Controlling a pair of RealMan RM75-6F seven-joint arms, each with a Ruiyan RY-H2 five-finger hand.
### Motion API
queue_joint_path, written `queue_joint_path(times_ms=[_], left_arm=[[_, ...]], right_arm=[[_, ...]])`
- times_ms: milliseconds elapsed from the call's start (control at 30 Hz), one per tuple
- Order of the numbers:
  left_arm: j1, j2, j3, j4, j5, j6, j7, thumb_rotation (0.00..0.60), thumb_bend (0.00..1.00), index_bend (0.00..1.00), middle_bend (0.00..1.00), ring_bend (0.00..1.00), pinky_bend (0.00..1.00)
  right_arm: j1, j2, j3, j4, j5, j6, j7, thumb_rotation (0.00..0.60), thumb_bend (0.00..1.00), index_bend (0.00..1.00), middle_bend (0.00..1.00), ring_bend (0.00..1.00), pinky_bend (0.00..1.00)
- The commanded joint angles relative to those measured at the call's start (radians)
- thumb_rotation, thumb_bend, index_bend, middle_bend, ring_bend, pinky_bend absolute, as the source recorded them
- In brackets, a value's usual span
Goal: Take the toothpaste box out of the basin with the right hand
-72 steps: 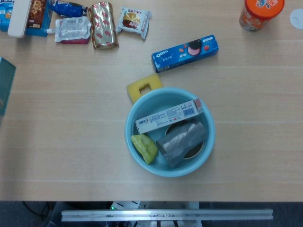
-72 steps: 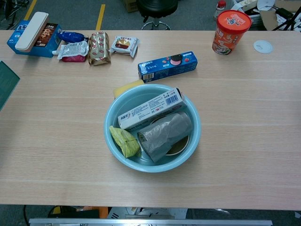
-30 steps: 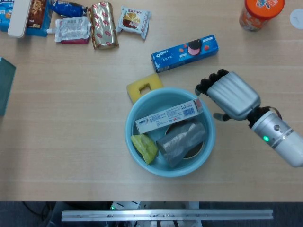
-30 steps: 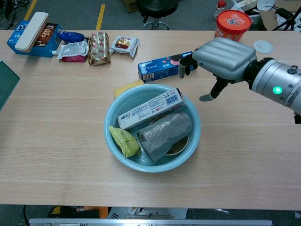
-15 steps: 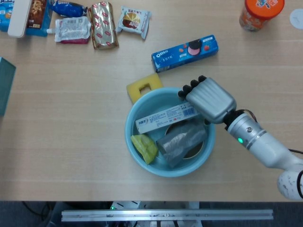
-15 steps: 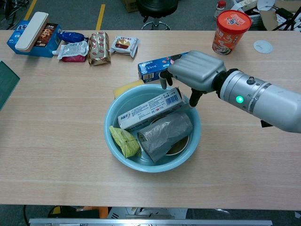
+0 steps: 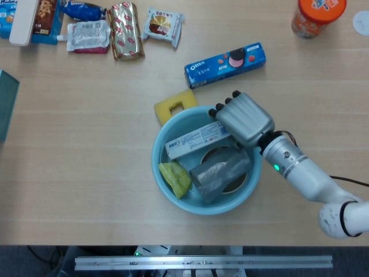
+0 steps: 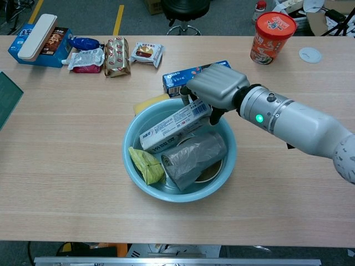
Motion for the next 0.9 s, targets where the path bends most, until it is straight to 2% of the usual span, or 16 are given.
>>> queue_joint_path(times_ms=[33,367,567,733,900], left_arm=[[0.002,0.001,0.0,0.003,-0.005,-0.003,-0.005,0.6,0.43,0.42,0.42,0.33,0.24],[-0.006,-0.004,-0.004,0.003,-0.008,-0.014,0.004,0.6,0.43,0.43,0.42,0.33,0.24],[-0.014,-0.007,-0.005,-0.002,-0.008,-0.025,0.015,0.6,0.43,0.43,0.42,0.33,0.24],[-0.023,-0.015,-0.007,-0.008,-0.008,-0.036,0.028,0.6,0.43,0.43,0.42,0.33,0.24],[-0.031,-0.019,-0.007,-0.021,-0.01,-0.047,0.041,0.6,0.43,0.43,0.42,0.33,0.24]], right_arm=[[-0.001,0.033,0.015,-0.026,0.004,0.012,0.045,0.6,0.39,0.68,0.64,0.63,0.61],[-0.082,0.252,0.079,-0.149,-0.152,0.127,0.251,0.6,0.39,0.69,0.65,0.66,0.62],[-0.139,0.359,0.084,-0.15,-0.186,0.177,0.327,0.6,0.39,0.69,0.65,0.66,0.62],[-0.166,0.389,0.065,-0.091,-0.172,0.157,0.378,0.6,0.39,0.69,0.65,0.66,0.62],[-0.161,0.343,0.035,-0.009,-0.144,0.094,0.401,0.6,0.39,0.69,0.65,0.66,0.62]])
